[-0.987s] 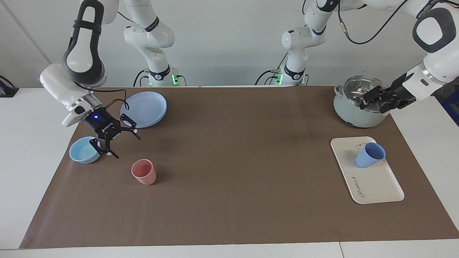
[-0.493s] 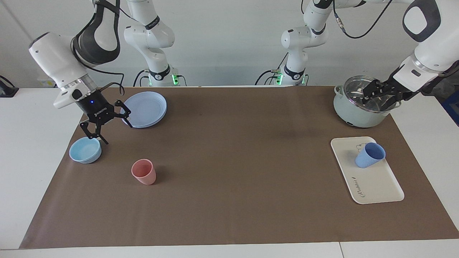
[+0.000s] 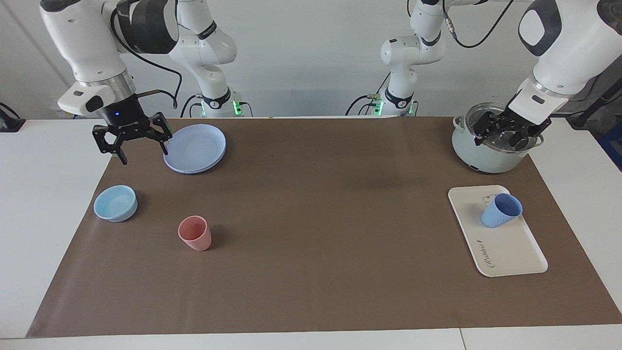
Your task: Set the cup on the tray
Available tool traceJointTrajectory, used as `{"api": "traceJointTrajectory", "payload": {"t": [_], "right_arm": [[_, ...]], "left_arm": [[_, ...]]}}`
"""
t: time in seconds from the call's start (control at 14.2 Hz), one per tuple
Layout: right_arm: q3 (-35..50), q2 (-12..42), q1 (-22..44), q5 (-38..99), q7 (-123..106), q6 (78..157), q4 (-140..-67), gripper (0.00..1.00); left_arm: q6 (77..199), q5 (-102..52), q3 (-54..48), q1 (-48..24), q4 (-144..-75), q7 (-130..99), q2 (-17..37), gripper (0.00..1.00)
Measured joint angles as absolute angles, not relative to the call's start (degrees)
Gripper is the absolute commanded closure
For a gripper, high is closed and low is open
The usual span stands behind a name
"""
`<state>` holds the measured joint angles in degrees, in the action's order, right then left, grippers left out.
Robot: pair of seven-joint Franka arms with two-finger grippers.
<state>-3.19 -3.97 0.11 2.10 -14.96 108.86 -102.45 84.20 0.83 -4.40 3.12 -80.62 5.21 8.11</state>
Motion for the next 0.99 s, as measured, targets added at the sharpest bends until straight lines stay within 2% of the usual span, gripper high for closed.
{"api": "traceJointTrajectory", "payload": {"t": [0.42, 0.85, 0.99], "right_arm": [[-3.58, -5.01, -0.38, 0.34, -3.49, 90.33, -94.12, 0.0], [-3.5, -5.96, -0.35, 0.33, -2.72, 87.78, -93.85, 0.0], [-3.45, -5.97, -0.34, 0.28, -2.74, 86.87, -93.77, 0.0]], "left_arm": [[87.87, -0.35, -4.04, 3.29, -87.06, 5.08, 2.71, 0.08], [89.2, -0.45, -4.05, 3.23, -90.08, 5.08, 0.67, 0.09], [89.66, -0.45, -4.05, 3.23, -90.24, 5.07, 0.64, 0.04]]}}
